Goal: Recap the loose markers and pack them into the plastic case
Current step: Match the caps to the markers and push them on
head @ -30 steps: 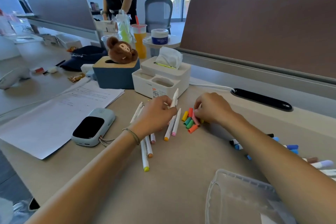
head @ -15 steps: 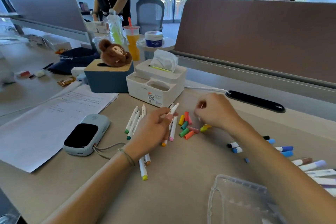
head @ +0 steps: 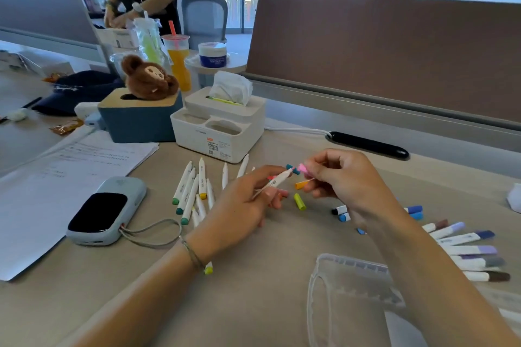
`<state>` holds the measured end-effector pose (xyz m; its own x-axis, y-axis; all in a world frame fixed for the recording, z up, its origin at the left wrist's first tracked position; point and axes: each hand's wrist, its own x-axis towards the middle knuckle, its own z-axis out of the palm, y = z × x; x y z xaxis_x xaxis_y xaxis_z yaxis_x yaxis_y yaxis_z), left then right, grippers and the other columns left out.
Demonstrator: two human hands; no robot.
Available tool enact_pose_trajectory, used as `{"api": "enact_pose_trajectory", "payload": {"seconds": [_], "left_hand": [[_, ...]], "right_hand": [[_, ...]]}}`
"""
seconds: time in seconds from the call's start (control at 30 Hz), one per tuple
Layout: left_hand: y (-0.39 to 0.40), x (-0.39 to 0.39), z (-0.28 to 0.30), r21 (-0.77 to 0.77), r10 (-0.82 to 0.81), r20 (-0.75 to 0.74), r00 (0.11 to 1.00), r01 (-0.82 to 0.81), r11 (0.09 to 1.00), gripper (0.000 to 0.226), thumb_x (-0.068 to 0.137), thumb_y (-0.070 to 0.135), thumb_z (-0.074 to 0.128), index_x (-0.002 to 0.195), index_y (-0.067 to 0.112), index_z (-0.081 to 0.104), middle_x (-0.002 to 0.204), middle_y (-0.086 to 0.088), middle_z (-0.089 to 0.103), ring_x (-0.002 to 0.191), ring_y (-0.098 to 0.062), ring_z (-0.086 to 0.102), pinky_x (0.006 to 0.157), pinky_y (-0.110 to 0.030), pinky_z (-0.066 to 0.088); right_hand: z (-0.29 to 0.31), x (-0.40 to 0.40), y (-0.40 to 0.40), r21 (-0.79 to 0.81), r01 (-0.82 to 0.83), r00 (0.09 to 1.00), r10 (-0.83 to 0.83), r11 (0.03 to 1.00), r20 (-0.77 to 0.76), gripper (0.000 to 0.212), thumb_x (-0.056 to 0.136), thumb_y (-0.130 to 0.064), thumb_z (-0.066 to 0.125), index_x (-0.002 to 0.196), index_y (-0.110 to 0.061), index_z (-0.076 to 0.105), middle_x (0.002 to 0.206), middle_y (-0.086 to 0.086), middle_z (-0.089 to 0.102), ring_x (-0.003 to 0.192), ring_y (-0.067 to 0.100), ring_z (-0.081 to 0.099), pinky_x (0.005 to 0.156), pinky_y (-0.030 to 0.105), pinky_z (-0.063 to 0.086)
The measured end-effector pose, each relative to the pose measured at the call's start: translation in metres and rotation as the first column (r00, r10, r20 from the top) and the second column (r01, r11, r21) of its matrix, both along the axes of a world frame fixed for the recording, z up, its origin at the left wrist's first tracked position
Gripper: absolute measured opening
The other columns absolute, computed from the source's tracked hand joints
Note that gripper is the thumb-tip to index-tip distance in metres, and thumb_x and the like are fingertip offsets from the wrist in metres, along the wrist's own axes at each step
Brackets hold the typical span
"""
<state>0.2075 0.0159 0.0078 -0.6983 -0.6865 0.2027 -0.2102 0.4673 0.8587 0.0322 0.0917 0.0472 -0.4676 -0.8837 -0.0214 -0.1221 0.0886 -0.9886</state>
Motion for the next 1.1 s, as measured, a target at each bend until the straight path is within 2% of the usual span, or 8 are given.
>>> {"api": "enact_pose_trajectory", "payload": {"seconds": [0.17, 0.23, 0.47, 0.57, 0.73, 0.87, 1.0, 1.1], "left_hand": [[-0.005, 0.002, -0.004, -0.069, 0.015, 0.022, 1.0, -0.013, 0.998, 0.037, 0.105, 0.01, 0.045, 0.126, 0.039, 0.053, 0.079, 0.016, 0.068, 0.061, 0.006, 0.06, 0.06, -0.015, 0.048], [-0.005, 0.001, -0.004, -0.096, 0.013, 0.051, 0.999, -0.008, 0.995, 0.038, 0.105, 0.01, 0.046, 0.129, 0.038, 0.052, 0.08, 0.017, 0.067, 0.066, 0.012, 0.06, 0.065, -0.008, 0.043], [-0.006, 0.002, -0.004, -0.142, 0.027, 0.084, 0.996, -0.015, 0.99, 0.037, 0.103, 0.016, 0.051, 0.134, 0.035, 0.055, 0.081, 0.021, 0.067, 0.069, 0.01, 0.061, 0.067, -0.007, 0.042], [-0.007, 0.0, -0.005, -0.05, 0.03, 0.035, 0.999, -0.028, 0.998, 0.036, 0.101, 0.016, 0.055, 0.134, 0.033, 0.056, 0.085, 0.018, 0.072, 0.068, 0.008, 0.064, 0.066, -0.01, 0.048], [-0.009, -0.004, -0.012, 0.135, 0.029, -0.078, 0.997, -0.018, 0.991, 0.033, 0.101, 0.007, 0.055, 0.131, 0.018, 0.063, 0.099, 0.004, 0.078, 0.069, -0.016, 0.067, 0.062, -0.015, 0.049], [-0.009, -0.005, -0.016, 0.173, 0.034, -0.132, 0.991, -0.011, 0.985, 0.041, 0.1, 0.004, 0.056, 0.135, 0.025, 0.057, 0.094, 0.0, 0.078, 0.082, -0.032, 0.068, 0.067, -0.023, 0.052], [-0.011, -0.002, -0.014, 0.138, 0.013, -0.145, 0.989, 0.007, 0.99, 0.048, 0.098, 0.005, 0.059, 0.138, 0.03, 0.05, 0.087, 0.0, 0.077, 0.067, -0.016, 0.065, 0.065, -0.019, 0.05], [-0.008, -0.006, -0.009, 0.176, -0.017, -0.16, 0.987, 0.045, 0.983, 0.046, 0.098, 0.008, 0.061, 0.137, 0.03, 0.051, 0.085, -0.004, 0.076, 0.064, -0.016, 0.066, 0.06, -0.022, 0.051]], "right_hand": [[0.0, -0.004, -0.003, -0.061, 0.031, 0.999, -0.03, 0.998, 0.027, 0.013, 0.094, 0.008, 0.062, 0.09, 0.0, 0.072, 0.079, 0.017, 0.075, 0.066, 0.019, 0.073, 0.066, 0.025, 0.063], [-0.001, -0.004, -0.005, -0.087, 0.04, 0.999, -0.04, 0.995, -0.003, 0.011, 0.092, 0.008, 0.064, 0.091, 0.0, 0.072, 0.082, 0.019, 0.076, 0.069, 0.022, 0.074, 0.068, 0.027, 0.064], [-0.005, 0.001, -0.008, -0.127, 0.011, 0.99, -0.029, 0.992, -0.14, 0.008, 0.085, 0.007, 0.075, 0.088, 0.0, 0.073, 0.08, 0.018, 0.076, 0.072, 0.026, 0.074, 0.068, 0.027, 0.063], [-0.006, 0.002, -0.008, -0.137, -0.001, 0.989, -0.02, 0.991, -0.147, 0.009, 0.085, 0.007, 0.074, 0.09, -0.001, 0.074, 0.082, 0.013, 0.078, 0.077, 0.025, 0.077, 0.07, 0.027, 0.063], [-0.008, 0.005, -0.009, -0.179, -0.004, 0.994, -0.016, 0.984, -0.109, 0.014, 0.088, 0.008, 0.07, 0.089, -0.004, 0.077, 0.081, 0.014, 0.078, 0.076, 0.033, 0.075, 0.067, 0.027, 0.063], [-0.012, 0.01, -0.011, -0.215, 0.004, 0.981, -0.045, 0.977, -0.187, 0.02, 0.088, 0.008, 0.071, 0.083, -0.011, 0.078, 0.076, 0.009, 0.078, 0.07, 0.029, 0.076, 0.067, 0.029, 0.063], [-0.013, 0.016, -0.011, -0.236, 0.005, 0.976, -0.056, 0.972, -0.21, 0.024, 0.089, 0.007, 0.071, 0.08, -0.015, 0.076, 0.072, 0.004, 0.077, 0.065, 0.024, 0.075, 0.064, 0.028, 0.063], [-0.014, 0.014, -0.012, -0.194, -0.021, 0.971, -0.026, 0.981, -0.239, 0.015, 0.086, 0.005, 0.074, 0.088, -0.009, 0.069, 0.075, 0.006, 0.077, 0.068, 0.025, 0.076, 0.065, 0.035, 0.063]]}}
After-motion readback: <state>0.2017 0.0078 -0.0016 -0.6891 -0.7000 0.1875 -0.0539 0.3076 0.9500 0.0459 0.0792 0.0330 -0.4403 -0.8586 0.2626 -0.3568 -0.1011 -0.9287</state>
